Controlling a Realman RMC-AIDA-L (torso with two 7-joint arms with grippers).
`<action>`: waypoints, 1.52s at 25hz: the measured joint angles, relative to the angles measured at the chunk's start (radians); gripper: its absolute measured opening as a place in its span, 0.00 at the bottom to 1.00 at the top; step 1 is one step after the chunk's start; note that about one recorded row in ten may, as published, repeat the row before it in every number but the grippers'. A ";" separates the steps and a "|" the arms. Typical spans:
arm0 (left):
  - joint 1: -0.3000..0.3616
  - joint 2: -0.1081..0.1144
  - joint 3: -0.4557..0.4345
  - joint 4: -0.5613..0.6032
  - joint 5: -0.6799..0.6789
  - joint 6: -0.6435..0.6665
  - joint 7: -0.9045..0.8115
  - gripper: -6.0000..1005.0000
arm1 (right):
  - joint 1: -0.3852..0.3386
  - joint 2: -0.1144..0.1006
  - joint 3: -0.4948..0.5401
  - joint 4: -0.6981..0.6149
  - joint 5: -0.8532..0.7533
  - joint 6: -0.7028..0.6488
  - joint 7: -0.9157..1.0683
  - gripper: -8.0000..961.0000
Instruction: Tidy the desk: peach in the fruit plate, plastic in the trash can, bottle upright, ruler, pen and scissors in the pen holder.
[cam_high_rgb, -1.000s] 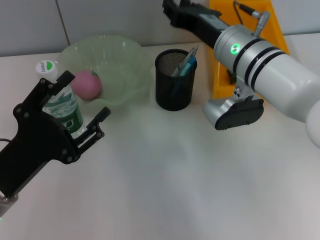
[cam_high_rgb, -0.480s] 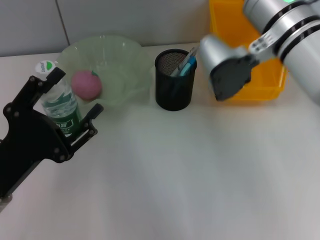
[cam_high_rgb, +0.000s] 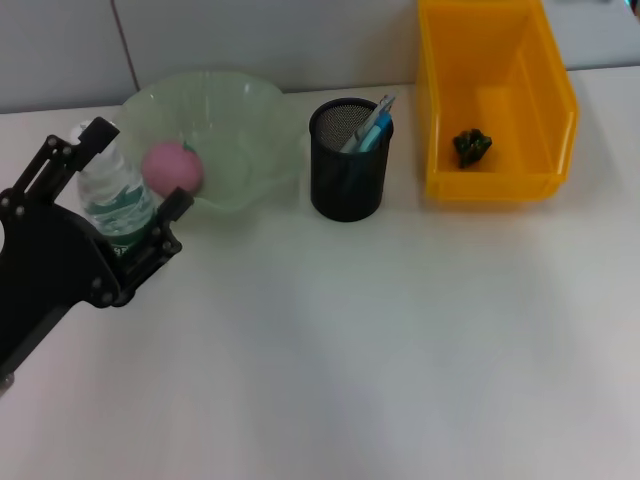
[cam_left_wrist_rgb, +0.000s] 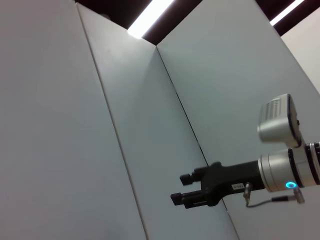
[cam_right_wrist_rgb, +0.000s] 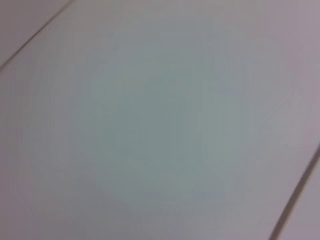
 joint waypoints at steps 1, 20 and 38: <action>0.002 0.000 0.000 0.008 0.000 -0.007 -0.021 0.75 | -0.003 -0.003 0.025 -0.003 0.004 -0.064 0.110 0.60; 0.071 0.024 0.026 0.302 0.184 -0.174 -0.591 0.75 | 0.114 -0.033 0.783 0.558 0.605 -1.753 0.153 0.80; -0.100 0.073 0.017 0.444 0.646 -0.291 -1.028 0.75 | 0.244 -0.109 0.885 1.034 0.179 -1.895 -0.282 0.80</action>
